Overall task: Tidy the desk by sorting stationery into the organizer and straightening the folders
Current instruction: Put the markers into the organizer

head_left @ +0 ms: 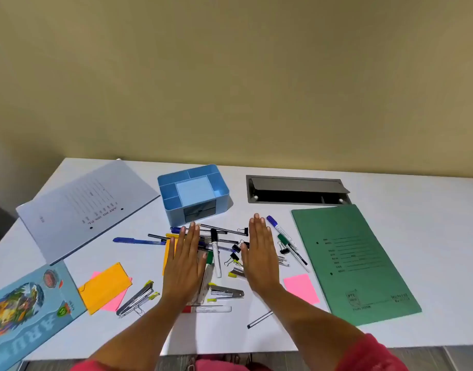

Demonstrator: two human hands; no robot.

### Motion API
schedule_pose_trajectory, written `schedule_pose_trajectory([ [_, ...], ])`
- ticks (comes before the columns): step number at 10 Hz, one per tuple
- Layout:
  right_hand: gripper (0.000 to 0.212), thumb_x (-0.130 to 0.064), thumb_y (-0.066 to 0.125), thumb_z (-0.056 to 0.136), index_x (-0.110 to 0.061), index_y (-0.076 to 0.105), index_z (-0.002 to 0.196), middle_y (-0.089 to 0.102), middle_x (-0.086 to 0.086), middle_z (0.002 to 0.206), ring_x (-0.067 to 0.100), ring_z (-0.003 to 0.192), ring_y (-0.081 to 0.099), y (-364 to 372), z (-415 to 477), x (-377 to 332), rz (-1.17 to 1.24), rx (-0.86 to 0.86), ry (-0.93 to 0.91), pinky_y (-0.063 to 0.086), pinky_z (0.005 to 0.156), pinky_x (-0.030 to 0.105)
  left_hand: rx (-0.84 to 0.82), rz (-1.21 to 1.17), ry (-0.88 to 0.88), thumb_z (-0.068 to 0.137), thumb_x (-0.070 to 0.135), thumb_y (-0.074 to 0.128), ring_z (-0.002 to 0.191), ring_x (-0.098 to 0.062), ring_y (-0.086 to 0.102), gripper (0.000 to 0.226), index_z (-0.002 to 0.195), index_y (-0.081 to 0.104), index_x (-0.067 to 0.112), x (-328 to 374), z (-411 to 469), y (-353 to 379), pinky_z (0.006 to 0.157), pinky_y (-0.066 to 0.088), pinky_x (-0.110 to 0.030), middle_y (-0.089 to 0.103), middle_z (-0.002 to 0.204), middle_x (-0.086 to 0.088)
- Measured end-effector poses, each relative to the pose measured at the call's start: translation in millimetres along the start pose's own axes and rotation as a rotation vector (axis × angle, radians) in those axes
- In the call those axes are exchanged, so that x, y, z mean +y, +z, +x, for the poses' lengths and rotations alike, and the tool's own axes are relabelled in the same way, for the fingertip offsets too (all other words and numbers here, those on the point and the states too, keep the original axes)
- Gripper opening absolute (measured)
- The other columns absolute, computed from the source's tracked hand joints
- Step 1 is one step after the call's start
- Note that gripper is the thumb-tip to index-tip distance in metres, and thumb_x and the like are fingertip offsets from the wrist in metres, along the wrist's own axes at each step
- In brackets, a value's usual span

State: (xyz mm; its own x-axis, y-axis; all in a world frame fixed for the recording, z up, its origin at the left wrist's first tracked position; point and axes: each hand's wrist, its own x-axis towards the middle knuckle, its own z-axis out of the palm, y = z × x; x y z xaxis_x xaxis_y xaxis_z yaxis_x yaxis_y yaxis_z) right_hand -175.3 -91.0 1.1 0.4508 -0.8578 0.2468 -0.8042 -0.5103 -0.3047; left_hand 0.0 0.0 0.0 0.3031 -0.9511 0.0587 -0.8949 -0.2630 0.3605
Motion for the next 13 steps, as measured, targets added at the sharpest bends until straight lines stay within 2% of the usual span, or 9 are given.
schedule_pose_trajectory([
  [1, 0.057, -0.034, 0.018, 0.102, -0.014, -0.004, 0.151, -0.010, -0.001, 0.160, 0.013, 0.147, -0.013, 8, -27, 6, -0.016, -0.097, 0.033, 0.003, 0.121, 0.033, -0.031, -0.055, 0.003, 0.091, 0.057, -0.008, 0.148, -0.016, -0.007, 0.072, 0.150, -0.002, 0.017, -7, -20, 11, 0.120, -0.004, -0.035, -0.006, 0.159, 0.001],
  [2, 0.056, -0.027, 0.030, 0.102, -0.007, 0.008, 0.150, 0.004, 0.004, 0.159, 0.020, 0.148, 0.000, 17, -54, 11, 0.016, -0.141, 0.058, 0.011, 0.122, 0.034, -0.071, -0.086, -0.005, 0.089, 0.060, -0.010, 0.147, -0.013, -0.012, 0.073, 0.149, -0.004, 0.019, -15, -42, 26, 0.121, -0.005, -0.033, -0.010, 0.159, 0.003],
  [3, 0.053, -0.012, 0.049, 0.096, 0.002, 0.031, 0.144, 0.030, 0.015, 0.153, 0.029, 0.143, 0.028, 23, -67, 15, 0.024, -0.169, 0.116, 0.031, 0.116, 0.039, -0.131, -0.095, -0.070, 0.087, 0.060, -0.010, 0.147, -0.013, -0.012, 0.074, 0.148, -0.007, 0.020, -22, -55, 34, 0.120, -0.008, -0.031, -0.012, 0.157, 0.005],
  [4, 0.055, -0.005, 0.071, 0.079, 0.004, 0.051, 0.130, 0.055, 0.019, 0.134, 0.031, 0.124, 0.054, 26, -75, 15, 0.029, -0.160, 0.165, 0.052, 0.096, 0.041, -0.199, -0.059, -0.114, 0.089, 0.052, -0.004, 0.146, -0.012, -0.014, 0.066, 0.147, -0.011, 0.020, -27, -65, 42, 0.119, -0.010, -0.028, -0.012, 0.158, 0.004],
  [5, 0.054, 0.002, 0.072, 0.076, 0.005, 0.053, 0.127, 0.060, 0.020, 0.126, 0.033, 0.118, 0.059, 28, -79, 18, 0.046, -0.144, 0.199, 0.051, 0.096, 0.041, -0.223, -0.092, -0.158, 0.096, 0.048, 0.005, 0.146, -0.011, -0.011, 0.060, 0.147, -0.009, 0.019, -29, -69, 47, 0.119, -0.006, -0.028, -0.009, 0.159, 0.004],
  [7, 0.057, 0.011, 0.049, 0.087, 0.001, 0.035, 0.142, 0.041, 0.017, 0.146, 0.029, 0.137, 0.038, 24, -60, 33, -0.005, -0.144, 0.305, 0.031, 0.115, 0.035, -0.211, -0.170, -0.176, 0.101, 0.036, 0.028, 0.148, -0.013, -0.004, 0.059, 0.150, 0.001, 0.019, -28, -69, 44, 0.120, -0.001, -0.032, -0.002, 0.160, 0.004],
  [9, 0.046, 0.014, 0.059, 0.077, -0.001, 0.057, 0.120, 0.061, 0.016, 0.111, 0.031, 0.103, 0.058, 16, -42, 45, -0.085, -0.157, 0.259, 0.050, 0.089, 0.036, -0.200, -0.224, -0.208, 0.101, 0.034, 0.029, 0.148, -0.013, -0.002, 0.057, 0.151, 0.005, 0.018, -25, -68, 43, 0.121, 0.000, -0.034, 0.002, 0.160, 0.004],
  [12, 0.030, 0.006, 0.051, 0.086, -0.002, 0.052, 0.115, 0.053, 0.015, 0.114, 0.026, 0.103, 0.049, 22, -30, 55, -0.212, -0.313, 0.279, 0.043, 0.088, 0.031, -0.148, -0.334, -0.258, 0.101, 0.037, 0.027, 0.148, -0.015, 0.001, 0.057, 0.152, 0.011, 0.017, -22, -59, 41, 0.122, 0.005, -0.036, 0.007, 0.160, 0.003],
  [13, 0.018, 0.006, 0.055, 0.082, 0.006, 0.061, 0.099, 0.054, 0.025, 0.107, 0.037, 0.102, 0.050, 18, -26, 57, -0.197, -0.342, 0.235, 0.043, 0.085, 0.042, -0.120, -0.362, -0.255, 0.099, 0.047, 0.018, 0.149, -0.016, 0.002, 0.063, 0.151, 0.012, 0.013, -21, -52, 36, 0.122, 0.005, -0.036, 0.008, 0.160, -0.001],
])
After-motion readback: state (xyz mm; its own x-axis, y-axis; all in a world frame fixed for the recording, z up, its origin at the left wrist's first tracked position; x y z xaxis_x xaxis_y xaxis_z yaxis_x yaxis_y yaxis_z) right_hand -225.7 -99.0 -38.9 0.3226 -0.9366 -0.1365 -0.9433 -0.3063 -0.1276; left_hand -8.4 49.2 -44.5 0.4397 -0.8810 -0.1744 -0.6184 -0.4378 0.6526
